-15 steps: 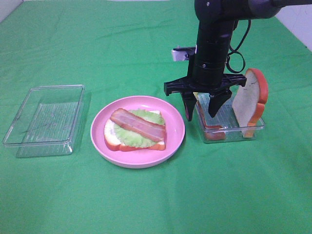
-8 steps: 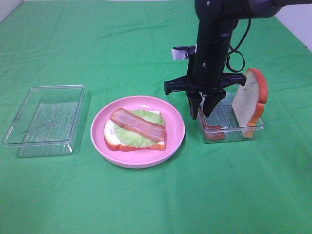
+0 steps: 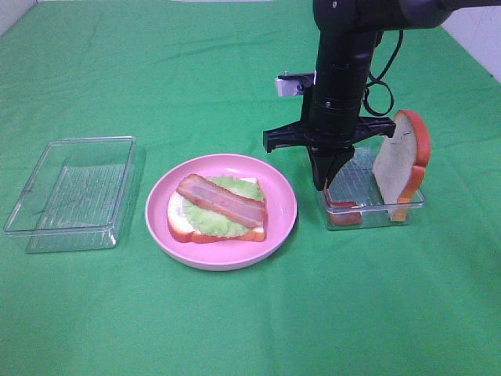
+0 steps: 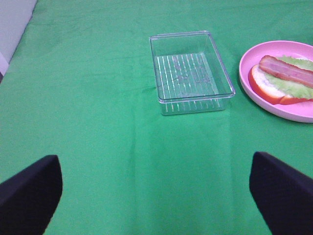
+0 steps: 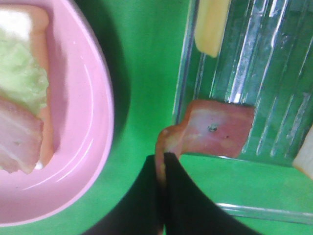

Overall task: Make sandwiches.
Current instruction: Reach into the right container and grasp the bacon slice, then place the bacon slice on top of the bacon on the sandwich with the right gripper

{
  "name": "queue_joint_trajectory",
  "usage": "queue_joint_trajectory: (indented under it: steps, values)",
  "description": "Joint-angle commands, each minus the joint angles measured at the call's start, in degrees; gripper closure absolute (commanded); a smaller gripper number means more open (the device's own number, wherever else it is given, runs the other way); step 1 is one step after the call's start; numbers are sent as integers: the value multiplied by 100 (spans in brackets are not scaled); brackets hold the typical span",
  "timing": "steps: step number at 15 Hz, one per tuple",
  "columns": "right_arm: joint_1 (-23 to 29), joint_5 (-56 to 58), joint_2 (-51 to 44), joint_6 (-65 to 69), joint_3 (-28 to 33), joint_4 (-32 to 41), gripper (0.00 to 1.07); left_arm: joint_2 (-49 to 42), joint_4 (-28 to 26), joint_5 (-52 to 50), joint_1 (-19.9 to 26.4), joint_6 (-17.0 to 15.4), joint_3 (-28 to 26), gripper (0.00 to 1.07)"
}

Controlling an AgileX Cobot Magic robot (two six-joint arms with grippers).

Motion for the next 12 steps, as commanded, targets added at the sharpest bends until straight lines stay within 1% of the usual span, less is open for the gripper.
queue_joint_trajectory:
  steps: [1,3,5,8,10,12]
  values:
    - [-23,92,11,-23,-17,-52,107,-63,-6,-80,-29,-23,11,9]
    - [-23,350,-195,0,-17,0,107,-63,-6,-80,-29,-23,11,9]
    - [-17,504,-602,103,-17,166,107,-63,-6,-80,-29,-23,11,9]
    - [-17,584,-1398,120,-17,613,107,-63,-6,-80,-29,-23,11,9]
    - [-11,441,-1845,92,-17,1146,107,-63,-6,-80,-29,-23,11,9]
    - [-11,-6,-2149,-338,-17,2080,107,-63,-6,-80,-29,-23,11,9]
